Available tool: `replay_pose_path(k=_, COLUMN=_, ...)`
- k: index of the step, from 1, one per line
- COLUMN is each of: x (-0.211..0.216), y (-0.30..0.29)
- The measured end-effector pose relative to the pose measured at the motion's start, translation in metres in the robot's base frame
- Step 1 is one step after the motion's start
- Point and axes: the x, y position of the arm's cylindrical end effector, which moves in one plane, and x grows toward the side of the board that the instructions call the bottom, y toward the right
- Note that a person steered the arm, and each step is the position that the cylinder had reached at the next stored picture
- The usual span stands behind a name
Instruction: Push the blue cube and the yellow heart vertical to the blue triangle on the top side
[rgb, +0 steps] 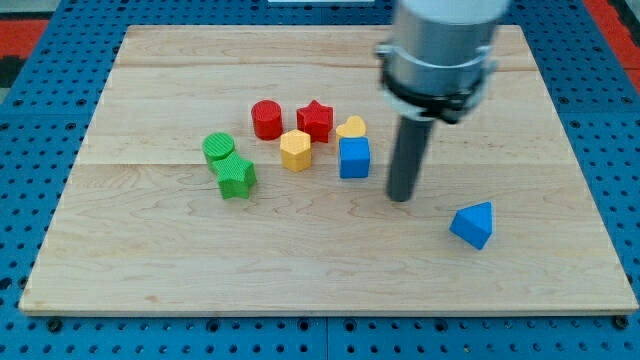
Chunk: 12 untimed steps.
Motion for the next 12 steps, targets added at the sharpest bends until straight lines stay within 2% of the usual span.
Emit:
replay_pose_path(k=1, x=-0.013, y=-0.058)
replay_pose_path(k=2, x=-0.054, y=-0.054)
replay_pose_path(k=3, x=-0.069, y=-0.031)
replay_pose_path(k=4, x=-0.054, y=0.014)
replay_pose_path(k=5, x=-0.054, y=-0.03)
replay_pose_path(k=6, x=-0.035, y=-0.033)
replay_pose_path(k=7, x=-0.008, y=-0.011)
replay_pose_path(k=8, x=-0.01, y=0.037)
replay_pose_path(k=9, x=-0.027, y=-0.002)
replay_pose_path(k=10, x=-0.077, y=-0.062)
replay_pose_path(k=12, x=-0.094, y=-0.023)
